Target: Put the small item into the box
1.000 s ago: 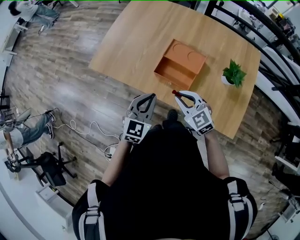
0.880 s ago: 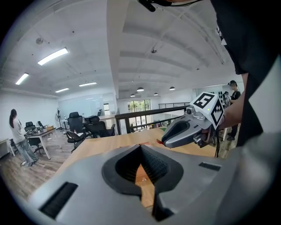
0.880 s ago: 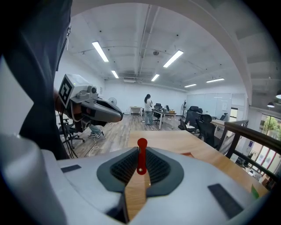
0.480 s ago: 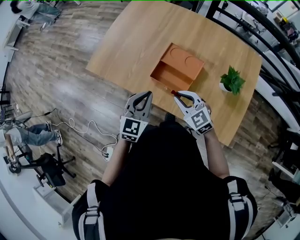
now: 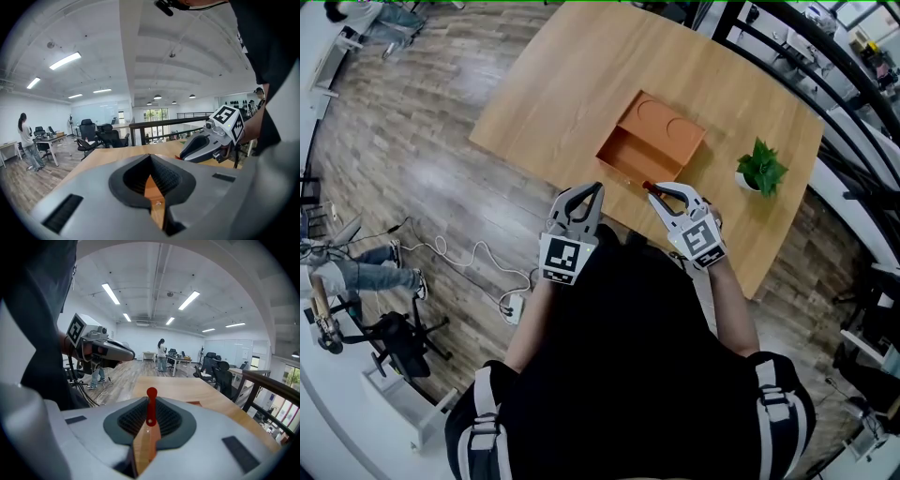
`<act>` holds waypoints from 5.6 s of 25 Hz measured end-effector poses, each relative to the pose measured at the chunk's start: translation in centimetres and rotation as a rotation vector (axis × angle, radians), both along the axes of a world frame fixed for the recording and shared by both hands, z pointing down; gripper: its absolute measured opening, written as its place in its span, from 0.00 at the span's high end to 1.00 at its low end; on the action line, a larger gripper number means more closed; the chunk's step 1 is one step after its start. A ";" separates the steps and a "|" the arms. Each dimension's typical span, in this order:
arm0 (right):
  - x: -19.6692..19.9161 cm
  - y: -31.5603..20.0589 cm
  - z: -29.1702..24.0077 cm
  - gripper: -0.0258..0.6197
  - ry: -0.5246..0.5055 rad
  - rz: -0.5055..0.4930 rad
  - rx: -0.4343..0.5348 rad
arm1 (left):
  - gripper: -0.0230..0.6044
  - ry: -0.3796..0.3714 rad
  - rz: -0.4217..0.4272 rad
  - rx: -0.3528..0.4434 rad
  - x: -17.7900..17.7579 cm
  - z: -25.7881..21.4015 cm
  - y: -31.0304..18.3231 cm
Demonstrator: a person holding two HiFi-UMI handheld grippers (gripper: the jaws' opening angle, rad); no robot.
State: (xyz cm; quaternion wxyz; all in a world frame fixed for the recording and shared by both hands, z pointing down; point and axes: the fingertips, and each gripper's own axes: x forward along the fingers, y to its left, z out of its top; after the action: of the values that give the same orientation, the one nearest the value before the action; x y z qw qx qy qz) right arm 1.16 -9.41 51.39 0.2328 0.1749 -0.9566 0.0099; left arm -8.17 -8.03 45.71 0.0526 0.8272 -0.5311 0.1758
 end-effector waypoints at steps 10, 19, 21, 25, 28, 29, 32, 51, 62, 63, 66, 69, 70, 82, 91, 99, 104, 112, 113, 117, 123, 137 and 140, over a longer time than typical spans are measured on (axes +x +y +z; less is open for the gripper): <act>0.1 -0.7 1.7 0.86 0.028 0.013 -0.025 | 0.93 -0.012 -0.001 -0.002 -1.3 0.2 -1.2; -1.9 -2.6 2.4 0.86 0.056 0.064 -0.056 | 0.93 -0.014 0.036 -0.009 -4.2 0.0 -4.2; -2.3 -3.3 2.8 0.86 0.066 0.076 -0.065 | 0.93 -0.007 0.051 -0.011 -4.7 0.0 -5.1; -3.2 -4.6 3.1 0.86 0.074 0.102 -0.082 | 0.93 -0.005 0.080 -0.028 -5.6 0.5 -6.9; -3.6 -5.5 3.6 0.86 0.082 0.117 -0.096 | 0.93 0.001 0.099 -0.035 -6.1 0.7 -8.1; -3.8 -5.7 3.8 0.86 0.085 0.122 -0.101 | 0.93 0.001 0.106 -0.036 -6.2 0.8 -8.5; -4.3 -6.4 4.8 0.86 0.101 0.133 -0.113 | 0.93 0.004 0.127 -0.044 -6.5 1.1 -9.4; -5.1 -9.0 10.7 0.86 0.188 0.176 -0.201 | 0.93 -0.010 0.213 -0.087 -7.0 2.2 -13.3; -5.4 -9.8 14.7 0.86 0.241 0.186 -0.251 | 0.93 -0.017 0.231 -0.104 -7.5 3.0 -14.4; -5.4 -9.8 15.1 0.86 0.245 0.186 -0.257 | 0.93 -0.018 0.232 -0.105 -7.6 3.0 -14.5; -5.6 -10.1 15.8 0.86 0.247 0.188 -0.268 | 0.93 -0.021 0.238 -0.109 -7.6 3.3 -14.7; -5.8 -10.5 16.5 0.86 0.249 0.201 -0.288 | 0.93 -0.019 0.242 -0.112 -7.8 3.3 -15.1; -5.8 -10.6 16.7 0.86 0.252 0.206 -0.295 | 0.93 -0.019 0.244 -0.112 -7.8 3.3 -15.2; -6.1 -11.4 20.5 0.86 0.380 0.203 -0.335 | 0.93 -0.029 0.259 -0.116 -7.9 3.4 -15.9; -6.4 -11.6 22.1 0.86 0.439 0.192 -0.354 | 0.93 -0.034 0.278 -0.123 -8.3 3.6 -16.5; -6.1 -11.6 23.2 0.86 0.504 0.209 -0.356 | 0.93 -0.034 0.293 -0.121 -8.6 3.6 -16.8; -6.0 -11.5 23.7 0.86 0.534 0.210 -0.343 | 0.93 -0.035 0.293 -0.113 -8.7 3.5 -16.6; -6.0 -11.3 23.9 0.86 0.548 0.200 -0.330 | 0.93 -0.033 0.280 -0.110 -8.8 3.4 -15.8; -6.0 -11.2 23.9 0.86 0.544 0.193 -0.339 | 0.93 -0.032 0.278 -0.109 -8.7 3.3 -15.8; -6.1 -10.8 23.7 0.76 0.529 0.173 -0.373 | 0.93 -0.032 0.274 -0.106 -8.5 3.1 -15.6; -5.8 -10.8 21.8 0.75 0.486 0.207 -0.332 | 0.93 -0.028 0.273 -0.094 -7.9 2.7 -15.1; -3.5 -9.4 15.1 0.81 0.297 0.224 -0.243 | 0.93 -0.014 0.266 -0.078 -4.4 2.4 -13.0; -3.0 -9.0 13.7 0.86 0.262 0.228 -0.225 | 0.93 -0.012 0.263 -0.076 -3.8 2.4 -12.4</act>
State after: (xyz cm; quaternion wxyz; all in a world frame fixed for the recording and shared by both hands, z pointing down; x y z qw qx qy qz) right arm -1.84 -18.44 65.07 0.3706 0.2548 -0.8850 0.1201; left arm -12.01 -20.41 48.06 0.0573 0.8861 -0.4112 0.2062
